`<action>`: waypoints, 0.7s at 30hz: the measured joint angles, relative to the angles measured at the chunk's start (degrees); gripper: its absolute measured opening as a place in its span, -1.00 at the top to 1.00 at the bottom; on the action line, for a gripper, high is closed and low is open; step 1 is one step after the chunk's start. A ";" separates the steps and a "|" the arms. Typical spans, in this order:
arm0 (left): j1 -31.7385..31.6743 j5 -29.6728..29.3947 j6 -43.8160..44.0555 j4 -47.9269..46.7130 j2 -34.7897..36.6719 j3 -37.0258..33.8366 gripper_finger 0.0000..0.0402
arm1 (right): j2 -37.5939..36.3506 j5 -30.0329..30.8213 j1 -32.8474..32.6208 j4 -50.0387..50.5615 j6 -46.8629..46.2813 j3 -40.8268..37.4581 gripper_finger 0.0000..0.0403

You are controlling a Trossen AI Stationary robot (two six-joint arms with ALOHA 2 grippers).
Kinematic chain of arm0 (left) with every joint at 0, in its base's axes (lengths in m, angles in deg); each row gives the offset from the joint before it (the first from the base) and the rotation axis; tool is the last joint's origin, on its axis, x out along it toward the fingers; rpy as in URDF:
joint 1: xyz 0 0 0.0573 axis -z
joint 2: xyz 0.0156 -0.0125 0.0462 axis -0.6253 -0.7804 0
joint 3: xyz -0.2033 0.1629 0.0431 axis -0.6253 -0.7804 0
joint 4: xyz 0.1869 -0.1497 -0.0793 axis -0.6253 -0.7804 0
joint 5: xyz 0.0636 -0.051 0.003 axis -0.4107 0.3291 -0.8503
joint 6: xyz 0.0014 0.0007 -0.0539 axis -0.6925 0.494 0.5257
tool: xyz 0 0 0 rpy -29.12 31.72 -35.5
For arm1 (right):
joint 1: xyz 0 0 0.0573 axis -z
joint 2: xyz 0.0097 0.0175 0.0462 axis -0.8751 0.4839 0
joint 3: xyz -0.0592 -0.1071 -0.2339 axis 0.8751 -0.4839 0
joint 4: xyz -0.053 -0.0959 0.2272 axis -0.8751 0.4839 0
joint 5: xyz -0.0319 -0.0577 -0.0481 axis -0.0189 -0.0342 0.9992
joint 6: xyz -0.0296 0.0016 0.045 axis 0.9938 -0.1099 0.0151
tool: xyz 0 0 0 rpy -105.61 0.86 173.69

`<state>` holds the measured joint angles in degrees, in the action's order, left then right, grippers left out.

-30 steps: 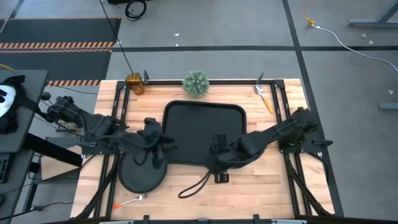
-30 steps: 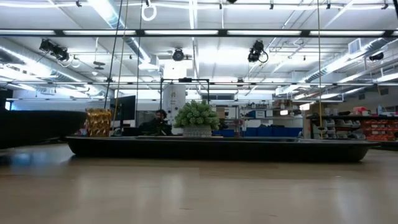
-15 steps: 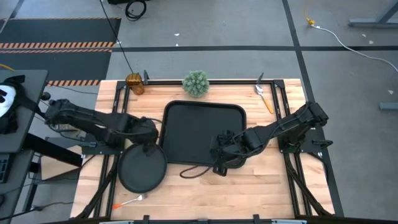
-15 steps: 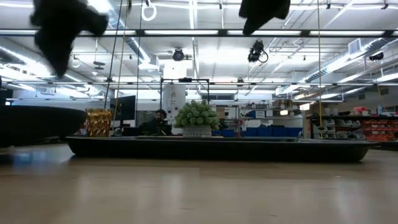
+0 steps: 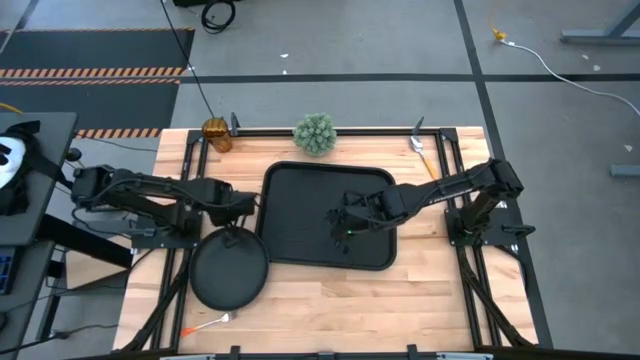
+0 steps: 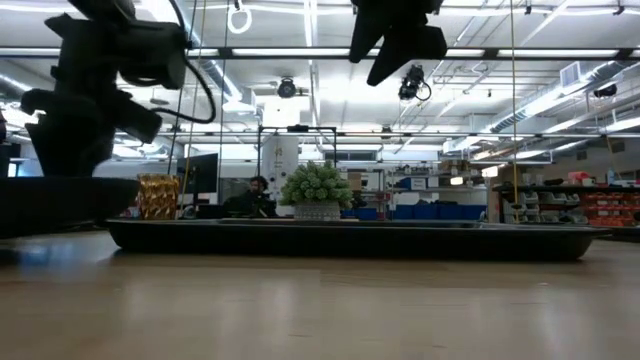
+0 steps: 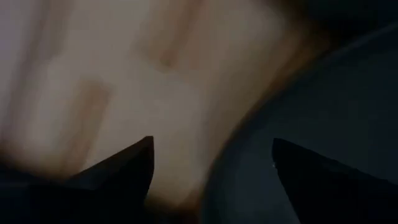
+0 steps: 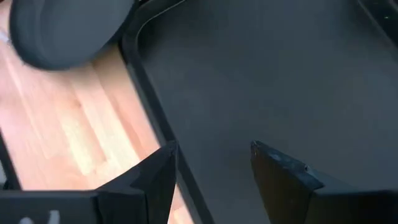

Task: Pick and place plate/cup/fork/spoon on tray
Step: Put the black plate on the middle of the black serving tray

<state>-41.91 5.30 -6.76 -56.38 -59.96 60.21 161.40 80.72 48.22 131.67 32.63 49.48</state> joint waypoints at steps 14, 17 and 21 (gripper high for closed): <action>2.05 3.76 -2.39 5.90 -1.26 -4.41 0.26 | 0.00 -1.57 2.18 1.34 2.22 0.02 -0.04; 3.56 4.81 -0.27 5.80 -1.88 -4.37 0.61 | -0.07 -1.53 2.51 2.93 3.49 0.02 -0.04; 5.26 8.65 3.19 5.86 -1.71 -4.17 0.93 | -1.18 -1.51 2.55 5.95 4.78 0.02 -0.04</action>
<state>-36.65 13.95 -3.58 -50.52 -61.67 56.03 160.21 79.20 50.77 137.62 37.41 49.50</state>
